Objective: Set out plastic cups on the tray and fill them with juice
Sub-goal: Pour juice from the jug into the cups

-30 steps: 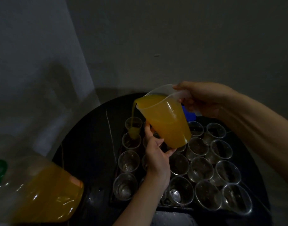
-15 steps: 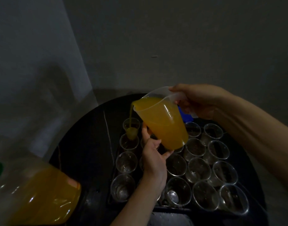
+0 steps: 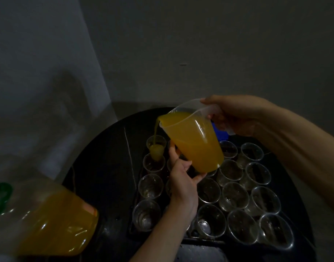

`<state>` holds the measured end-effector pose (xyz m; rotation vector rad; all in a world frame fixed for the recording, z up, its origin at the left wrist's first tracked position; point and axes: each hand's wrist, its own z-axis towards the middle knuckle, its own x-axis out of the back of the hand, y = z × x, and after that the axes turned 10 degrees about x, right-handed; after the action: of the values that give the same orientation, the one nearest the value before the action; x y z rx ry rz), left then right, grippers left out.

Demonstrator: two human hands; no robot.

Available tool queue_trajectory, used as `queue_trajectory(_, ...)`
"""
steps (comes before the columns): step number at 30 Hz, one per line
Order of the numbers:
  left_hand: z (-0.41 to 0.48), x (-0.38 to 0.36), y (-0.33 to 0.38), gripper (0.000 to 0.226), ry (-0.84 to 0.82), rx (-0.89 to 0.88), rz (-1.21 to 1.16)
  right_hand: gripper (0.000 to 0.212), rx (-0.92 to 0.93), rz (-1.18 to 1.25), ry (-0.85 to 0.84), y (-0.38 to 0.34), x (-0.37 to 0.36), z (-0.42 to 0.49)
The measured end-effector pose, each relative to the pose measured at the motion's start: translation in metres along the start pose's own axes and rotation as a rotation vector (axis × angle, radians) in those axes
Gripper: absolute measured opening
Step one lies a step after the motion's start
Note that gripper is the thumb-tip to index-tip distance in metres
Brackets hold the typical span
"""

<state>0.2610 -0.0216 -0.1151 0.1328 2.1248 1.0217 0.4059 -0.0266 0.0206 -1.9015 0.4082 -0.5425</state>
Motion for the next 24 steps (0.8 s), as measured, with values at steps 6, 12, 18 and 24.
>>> queue_trajectory(6, -0.0013, -0.0042, 0.0014, 0.061, 0.012, 0.014, -0.006, 0.026, -0.012, -0.015, -0.009, -0.0039, 0.0022, -0.004)
queue_trajectory(12, -0.0042, -0.0064, 0.0034, 0.057, 0.016, 0.025, -0.019, 0.021, -0.006, -0.01, -0.003, -0.005, 0.0005, -0.0061)
queue_trajectory(18, -0.0051, -0.0064, 0.0047, 0.058, 0.021, 0.026, -0.01, 0.022, -0.006, -0.012, -0.026, -0.0049, 0.0013, -0.0077)
queue_trajectory(24, -0.0049, -0.0067, 0.0051, 0.058, 0.028, 0.029, -0.012, 0.022, -0.014, -0.002, -0.01, -0.0057, 0.0012, -0.0083)
